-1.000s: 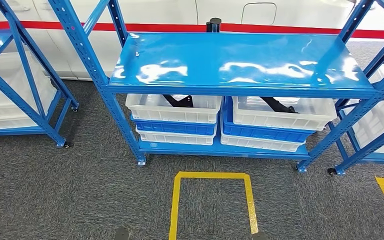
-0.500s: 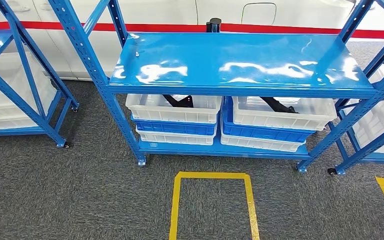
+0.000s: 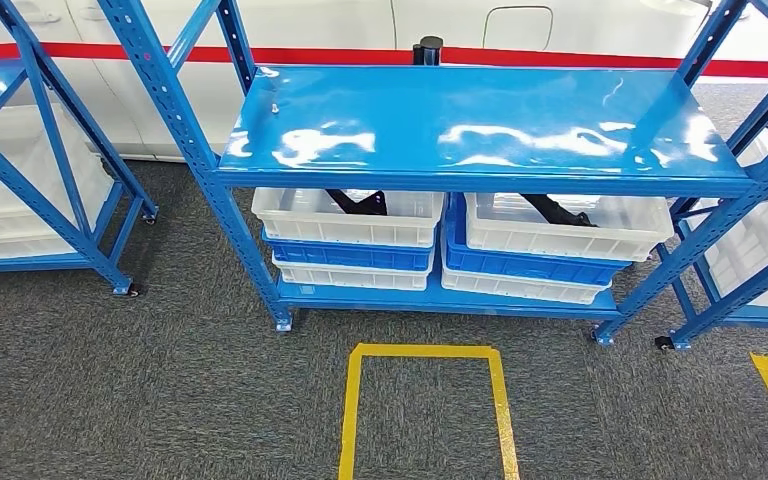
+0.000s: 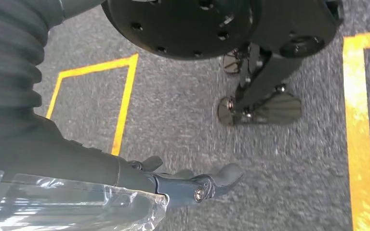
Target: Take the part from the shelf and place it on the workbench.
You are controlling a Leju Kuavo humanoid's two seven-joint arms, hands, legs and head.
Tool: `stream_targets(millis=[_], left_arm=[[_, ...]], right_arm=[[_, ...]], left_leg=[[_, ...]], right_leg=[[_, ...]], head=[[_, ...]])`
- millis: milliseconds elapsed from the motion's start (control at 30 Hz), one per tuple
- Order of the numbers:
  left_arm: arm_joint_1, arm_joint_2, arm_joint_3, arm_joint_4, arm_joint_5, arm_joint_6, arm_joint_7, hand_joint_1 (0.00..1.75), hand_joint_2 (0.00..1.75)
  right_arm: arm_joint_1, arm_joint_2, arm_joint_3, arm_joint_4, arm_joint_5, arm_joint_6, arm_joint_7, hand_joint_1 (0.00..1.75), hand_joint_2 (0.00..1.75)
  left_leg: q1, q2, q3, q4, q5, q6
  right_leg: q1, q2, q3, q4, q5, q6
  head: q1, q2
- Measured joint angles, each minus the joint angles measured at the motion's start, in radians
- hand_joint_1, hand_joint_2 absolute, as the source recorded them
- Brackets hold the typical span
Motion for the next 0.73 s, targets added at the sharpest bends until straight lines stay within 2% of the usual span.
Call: stream_targets(millis=[67, 100, 133, 267, 300, 433, 733], left_arm=[[0.006, 0.002, 0.007, -0.003, -0.003, -0.007, 0.004, 0.0, 0.0], [0.01, 0.003, 0.01, -0.004, -0.004, -0.008, 0.005, 0.0, 0.0], [0.014, 0.003, 0.012, -0.005, -0.005, -0.008, 0.006, 0.0, 0.0], [0.031, 0.005, 0.013, -0.008, -0.009, -0.01, 0.009, 0.0, 0.0], [0.035, 0.006, 0.014, -0.008, -0.009, -0.01, 0.01, 0.0, 0.0], [0.048, 0.008, 0.015, -0.009, -0.01, -0.01, 0.012, 0.0, 1.75], [0.051, 0.01, 0.017, -0.009, -0.01, -0.01, 0.012, 0.0, 1.75]], right_arm=[[0.004, -0.001, 0.003, -0.004, -0.008, 0.008, 0.002, 0.0, 0.44], [0.005, -0.002, 0.003, -0.005, -0.009, 0.009, 0.002, 0.0, 0.0], [0.005, -0.002, 0.004, -0.006, -0.009, 0.01, 0.002, 0.0, 0.0], [0.006, -0.003, 0.004, -0.009, -0.009, 0.011, 0.002, 0.0, 1.75], [0.006, -0.003, 0.004, -0.01, -0.009, 0.011, 0.002, 0.0, 1.75], [0.006, -0.003, 0.005, -0.012, -0.009, 0.011, 0.002, 0.0, 1.75], [0.009, -0.004, 0.005, -0.014, -0.009, 0.011, 0.002, 0.0, 1.75]], left_leg=[[0.0, 0.0, 0.0, 0.0, 0.0, 0.0], [0.0, 0.0, 0.0, 0.0, 0.0, 0.0], [0.0, 0.0, 0.0, 0.0, 0.0, 0.0], [0.0, 0.0, 0.002, 0.0, -0.001, 0.001], [0.0, 0.0, 0.002, 0.0, -0.002, 0.001], [0.0, 0.0, 0.003, 0.0, -0.003, 0.0], [0.0, 0.0, 0.003, 0.0, -0.003, 0.0]], right_leg=[[0.0, 0.0, 0.0, 0.0, 0.0, 0.0], [0.0, 0.0, 0.0, 0.0, 0.0, 0.0], [0.0, 0.0, -0.001, 0.0, 0.0, 0.0], [0.0, 0.0, -0.004, 0.0, 0.0, 0.0], [0.0, 0.0, -0.005, 0.0, -0.001, 0.0], [0.0, 0.0, -0.006, 0.0, -0.001, -0.001], [0.0, 0.0, -0.006, 0.0, -0.001, -0.001]], head=[[0.0, 0.0], [0.0, 0.0], [0.0, 0.0], [0.0, 0.0], [0.0, 0.0], [0.0, 0.0], [0.0, 0.0]])
